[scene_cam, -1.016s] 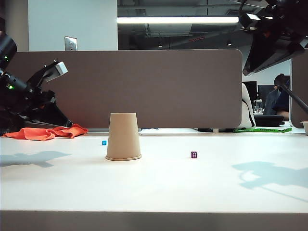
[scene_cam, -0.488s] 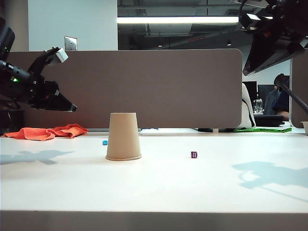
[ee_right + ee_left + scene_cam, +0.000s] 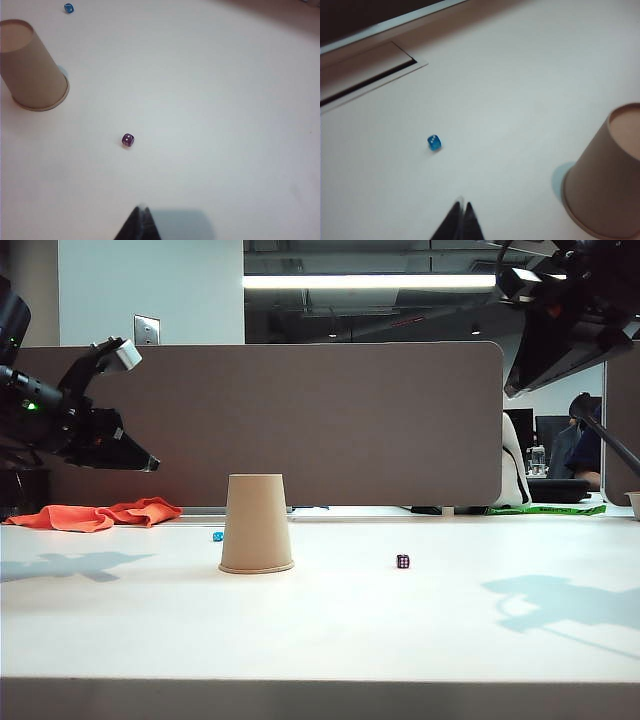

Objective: Throw the dice onto the paper cup, compare its value with the values of the other dice on the table, place the die with the higher value on the paper cup, and take no action if both dice have the same value.

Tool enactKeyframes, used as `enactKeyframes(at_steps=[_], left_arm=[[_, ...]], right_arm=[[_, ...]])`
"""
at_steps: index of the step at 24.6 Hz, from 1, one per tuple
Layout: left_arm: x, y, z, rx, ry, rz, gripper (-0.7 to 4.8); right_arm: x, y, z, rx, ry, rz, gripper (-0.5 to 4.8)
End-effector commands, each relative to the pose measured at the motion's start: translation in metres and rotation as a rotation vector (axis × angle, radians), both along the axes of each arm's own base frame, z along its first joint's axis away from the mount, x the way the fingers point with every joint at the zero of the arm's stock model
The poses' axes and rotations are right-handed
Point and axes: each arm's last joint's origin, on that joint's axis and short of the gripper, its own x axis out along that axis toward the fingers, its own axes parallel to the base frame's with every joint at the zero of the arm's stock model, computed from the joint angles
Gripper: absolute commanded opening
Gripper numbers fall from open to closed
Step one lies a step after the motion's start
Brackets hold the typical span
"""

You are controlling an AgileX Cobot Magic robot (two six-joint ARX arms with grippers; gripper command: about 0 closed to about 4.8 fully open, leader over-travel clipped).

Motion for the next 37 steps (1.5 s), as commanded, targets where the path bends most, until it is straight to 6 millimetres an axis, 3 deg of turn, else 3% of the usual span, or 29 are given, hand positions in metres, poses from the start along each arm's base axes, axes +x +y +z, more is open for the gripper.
enactKeyframes(at_steps=[1,4,6,7,12,24,37], left_arm=[[0.007,0.0,0.008,0.036,-0.154,-0.017,-0.06],[0.019,-0.002,-0.002,0.059,-0.234,0.03,0.1],[0.026,-0.003,-0.012,0.059,-0.207,0.027,0.72],[0.032,-0.006,-0.021,0.06,-0.186,0.019,1.33],[0.057,-0.015,-0.049,0.048,-0.142,-0.033,1.34],[0.1,-0.031,-0.05,0.049,-0.181,-0.046,1.53],[0.11,-0.037,-0.067,0.056,-0.114,-0.061,1.87]], right_arm=[[0.001,0.0,0.003,0.012,-0.021,0.002,-0.01],[0.001,0.0,0.002,0.009,-0.013,0.001,-0.01],[0.0,0.0,0.002,0.007,-0.01,0.001,-0.01],[0.0,0.0,0.002,0.006,-0.007,0.001,-0.01],[0.0,0.0,0.001,0.001,0.004,0.001,-0.01],[0.0,0.0,0.001,0.001,0.004,0.001,-0.01],[0.0,0.0,0.001,0.001,0.004,0.001,-0.01]])
